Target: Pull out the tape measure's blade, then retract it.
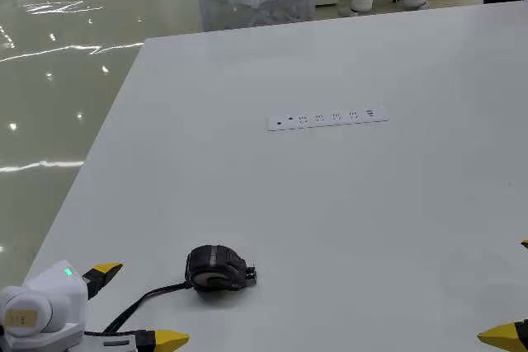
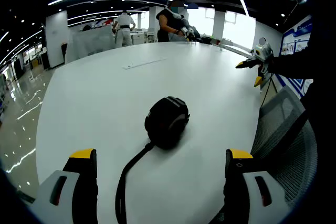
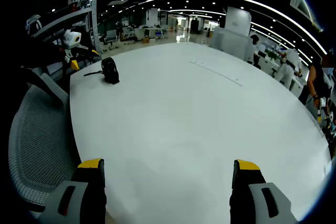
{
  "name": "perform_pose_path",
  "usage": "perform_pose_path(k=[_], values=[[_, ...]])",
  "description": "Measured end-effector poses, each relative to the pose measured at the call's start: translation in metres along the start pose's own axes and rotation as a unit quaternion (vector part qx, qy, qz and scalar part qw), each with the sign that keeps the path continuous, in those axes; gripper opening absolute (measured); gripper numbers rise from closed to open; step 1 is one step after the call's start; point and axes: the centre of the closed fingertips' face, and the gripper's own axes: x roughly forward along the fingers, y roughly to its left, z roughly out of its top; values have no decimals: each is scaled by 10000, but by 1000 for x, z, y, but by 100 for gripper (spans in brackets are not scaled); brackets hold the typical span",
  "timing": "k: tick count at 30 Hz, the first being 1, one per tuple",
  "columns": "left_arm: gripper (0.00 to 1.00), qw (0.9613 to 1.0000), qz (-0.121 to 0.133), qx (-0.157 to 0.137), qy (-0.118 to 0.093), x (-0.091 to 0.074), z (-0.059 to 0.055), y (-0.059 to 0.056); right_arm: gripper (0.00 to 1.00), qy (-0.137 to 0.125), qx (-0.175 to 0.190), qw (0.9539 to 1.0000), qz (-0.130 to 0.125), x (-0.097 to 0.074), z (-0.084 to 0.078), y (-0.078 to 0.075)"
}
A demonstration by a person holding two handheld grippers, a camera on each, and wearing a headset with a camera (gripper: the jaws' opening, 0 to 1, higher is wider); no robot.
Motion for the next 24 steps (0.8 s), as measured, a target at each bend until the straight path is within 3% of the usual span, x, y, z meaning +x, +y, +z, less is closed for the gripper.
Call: perform_pose_path(k=[17, 24], values=[[99, 10000, -42, -31, -10, 0, 2, -7, 99, 9, -127, 9999, 58, 2, 2, -3], [99, 10000, -50, -64, 36, 1, 1, -4, 99, 21, -107, 9999, 103, 3, 6, -3]])
